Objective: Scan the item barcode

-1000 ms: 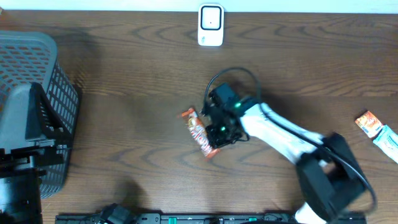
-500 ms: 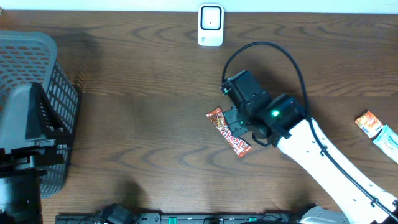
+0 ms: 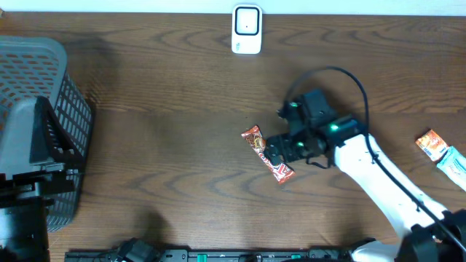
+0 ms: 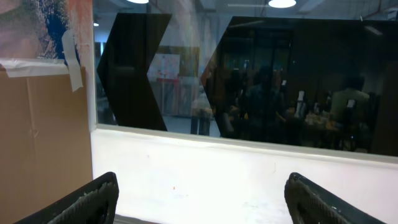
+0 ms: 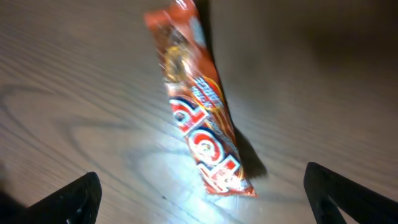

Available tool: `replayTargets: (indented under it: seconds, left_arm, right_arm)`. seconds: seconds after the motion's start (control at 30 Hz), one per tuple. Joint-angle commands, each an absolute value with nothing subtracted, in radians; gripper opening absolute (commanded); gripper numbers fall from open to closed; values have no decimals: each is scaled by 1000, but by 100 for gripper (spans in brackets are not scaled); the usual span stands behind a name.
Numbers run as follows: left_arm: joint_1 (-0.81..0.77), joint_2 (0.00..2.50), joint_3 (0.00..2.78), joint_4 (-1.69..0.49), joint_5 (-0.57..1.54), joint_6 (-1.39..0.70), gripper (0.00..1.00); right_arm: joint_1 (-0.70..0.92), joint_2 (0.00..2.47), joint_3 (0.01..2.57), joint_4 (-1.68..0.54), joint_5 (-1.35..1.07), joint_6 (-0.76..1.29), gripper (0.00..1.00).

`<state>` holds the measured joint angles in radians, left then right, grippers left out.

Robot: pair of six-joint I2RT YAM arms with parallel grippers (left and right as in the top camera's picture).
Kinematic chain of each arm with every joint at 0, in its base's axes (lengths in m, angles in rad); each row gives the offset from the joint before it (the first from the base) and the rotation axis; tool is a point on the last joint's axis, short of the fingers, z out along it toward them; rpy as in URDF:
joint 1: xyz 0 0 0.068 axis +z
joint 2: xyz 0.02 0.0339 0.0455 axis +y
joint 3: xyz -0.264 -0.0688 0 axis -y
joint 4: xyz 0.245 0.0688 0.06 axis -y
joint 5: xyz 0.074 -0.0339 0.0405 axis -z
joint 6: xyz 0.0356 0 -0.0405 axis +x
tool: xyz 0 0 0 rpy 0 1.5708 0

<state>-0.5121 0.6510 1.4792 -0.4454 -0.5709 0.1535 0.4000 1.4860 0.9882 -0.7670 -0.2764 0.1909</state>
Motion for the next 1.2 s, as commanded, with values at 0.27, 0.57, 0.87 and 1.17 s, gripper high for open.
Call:
replayTargets:
  seconds: [0.27, 0.57, 0.87, 1.17]
  left_arm:
    - [-509, 647, 1477, -443, -565, 144, 86]
    - [-509, 647, 1477, -443, -565, 144, 86]
    - [-509, 645, 1477, -443, -565, 144, 86]
    - [-509, 645, 1477, -443, -565, 144, 86]
  right_arm:
    - [194, 1491, 703, -571, -693, 97, 99]
    - [211, 1493, 539, -353, -712, 238, 98]
    - [211, 1493, 491, -262, -682, 292, 75]
    - [211, 1493, 488, -195, -670, 294, 1]
